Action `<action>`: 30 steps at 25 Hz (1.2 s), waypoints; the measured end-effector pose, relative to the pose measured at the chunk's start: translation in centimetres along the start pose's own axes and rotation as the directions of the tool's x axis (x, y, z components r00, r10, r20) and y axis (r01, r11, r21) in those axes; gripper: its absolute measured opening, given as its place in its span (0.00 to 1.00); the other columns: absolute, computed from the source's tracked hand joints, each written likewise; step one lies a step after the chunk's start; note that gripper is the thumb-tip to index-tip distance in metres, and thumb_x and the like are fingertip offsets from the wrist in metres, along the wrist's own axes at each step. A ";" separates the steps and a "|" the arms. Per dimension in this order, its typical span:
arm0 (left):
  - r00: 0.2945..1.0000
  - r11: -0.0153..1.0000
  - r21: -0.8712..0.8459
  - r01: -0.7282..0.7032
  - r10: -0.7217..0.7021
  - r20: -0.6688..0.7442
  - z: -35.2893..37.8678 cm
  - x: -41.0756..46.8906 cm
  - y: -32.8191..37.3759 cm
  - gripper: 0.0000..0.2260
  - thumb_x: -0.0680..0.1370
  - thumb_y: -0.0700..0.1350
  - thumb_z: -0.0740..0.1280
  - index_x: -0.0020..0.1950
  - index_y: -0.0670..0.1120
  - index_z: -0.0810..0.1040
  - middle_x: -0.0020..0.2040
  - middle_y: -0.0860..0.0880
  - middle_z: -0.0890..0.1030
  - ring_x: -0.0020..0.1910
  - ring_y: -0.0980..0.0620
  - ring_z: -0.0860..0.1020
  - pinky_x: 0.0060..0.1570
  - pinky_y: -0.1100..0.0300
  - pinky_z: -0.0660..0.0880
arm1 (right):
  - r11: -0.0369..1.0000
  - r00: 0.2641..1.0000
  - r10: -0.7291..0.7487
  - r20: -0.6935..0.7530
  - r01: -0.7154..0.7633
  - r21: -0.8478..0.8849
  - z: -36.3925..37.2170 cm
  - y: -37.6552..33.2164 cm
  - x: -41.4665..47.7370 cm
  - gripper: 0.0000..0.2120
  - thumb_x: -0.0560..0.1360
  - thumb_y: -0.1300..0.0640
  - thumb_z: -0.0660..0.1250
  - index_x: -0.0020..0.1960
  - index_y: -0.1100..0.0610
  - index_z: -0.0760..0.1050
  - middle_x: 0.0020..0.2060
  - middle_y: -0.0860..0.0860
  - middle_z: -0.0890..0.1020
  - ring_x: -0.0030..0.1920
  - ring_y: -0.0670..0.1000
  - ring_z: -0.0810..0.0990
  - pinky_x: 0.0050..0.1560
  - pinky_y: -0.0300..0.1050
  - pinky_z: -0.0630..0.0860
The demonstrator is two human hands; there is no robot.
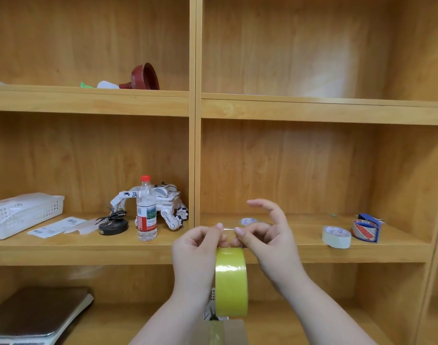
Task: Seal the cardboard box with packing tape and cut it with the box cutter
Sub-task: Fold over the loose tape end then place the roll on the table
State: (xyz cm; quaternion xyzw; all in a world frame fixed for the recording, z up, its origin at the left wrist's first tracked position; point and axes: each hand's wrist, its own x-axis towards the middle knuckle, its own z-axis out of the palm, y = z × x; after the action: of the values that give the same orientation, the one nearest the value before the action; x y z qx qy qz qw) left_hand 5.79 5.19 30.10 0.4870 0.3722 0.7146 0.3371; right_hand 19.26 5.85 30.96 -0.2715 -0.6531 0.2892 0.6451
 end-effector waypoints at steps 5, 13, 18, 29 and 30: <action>0.991 0.990 -0.029 0.135 -0.135 -0.017 0.6 0.1 -1.2 0.12 0.72 0.43 0.70 0.29 0.40 0.81 0.29 0.43 0.81 0.32 0.46 0.76 0.45 0.44 0.76 | 0.997 0.994 -0.056 0.098 0.061 -0.047 -0.5 1.0 0.1 0.15 0.73 0.72 0.65 0.47 0.53 0.82 0.33 0.55 0.82 0.35 0.49 0.80 0.43 0.39 0.77; 0.995 0.995 0.017 0.098 -0.098 0.004 0.4 -0.3 -1.5 0.11 0.73 0.42 0.70 0.31 0.40 0.82 0.32 0.39 0.82 0.33 0.48 0.79 0.44 0.49 0.76 | 0.992 0.988 0.073 0.136 -0.058 -0.114 -1.4 1.5 -0.1 0.11 0.72 0.70 0.68 0.44 0.56 0.84 0.34 0.49 0.86 0.38 0.45 0.83 0.42 0.36 0.77; 0.997 0.996 0.084 0.024 -0.030 0.071 -0.1 -0.4 -1.6 0.10 0.74 0.44 0.70 0.34 0.44 0.84 0.33 0.45 0.84 0.36 0.51 0.81 0.45 0.54 0.77 | 0.986 0.991 0.129 0.035 -0.124 -0.108 -1.3 1.6 -0.1 0.11 0.68 0.65 0.74 0.45 0.52 0.84 0.35 0.57 0.86 0.39 0.51 0.84 0.43 0.39 0.80; 0.977 0.920 0.345 -0.186 0.135 0.167 -1.0 0.8 -2.4 0.07 0.72 0.53 0.71 0.35 0.55 0.84 0.36 0.58 0.85 0.40 0.62 0.80 0.42 0.63 0.73 | 0.908 0.999 0.019 -0.032 -0.031 -0.419 -1.1 1.5 -0.6 0.08 0.71 0.61 0.71 0.36 0.50 0.79 0.35 0.46 0.84 0.37 0.47 0.81 0.42 0.44 0.78; 0.975 0.901 0.381 -0.209 0.161 0.154 -1.0 0.8 -2.5 0.05 0.70 0.54 0.72 0.36 0.57 0.84 0.37 0.59 0.85 0.46 0.61 0.79 0.46 0.61 0.73 | 0.907 0.999 0.027 -0.031 -0.037 -0.420 -1.1 1.7 -0.5 0.08 0.72 0.60 0.71 0.36 0.51 0.79 0.34 0.47 0.83 0.37 0.48 0.81 0.42 0.46 0.77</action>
State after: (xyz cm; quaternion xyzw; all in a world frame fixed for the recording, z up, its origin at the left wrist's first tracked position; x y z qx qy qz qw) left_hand 4.93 6.94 28.07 0.6198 0.4398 0.6233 0.1842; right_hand 20.36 6.65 29.39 -0.4183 -0.6877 0.1489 0.5744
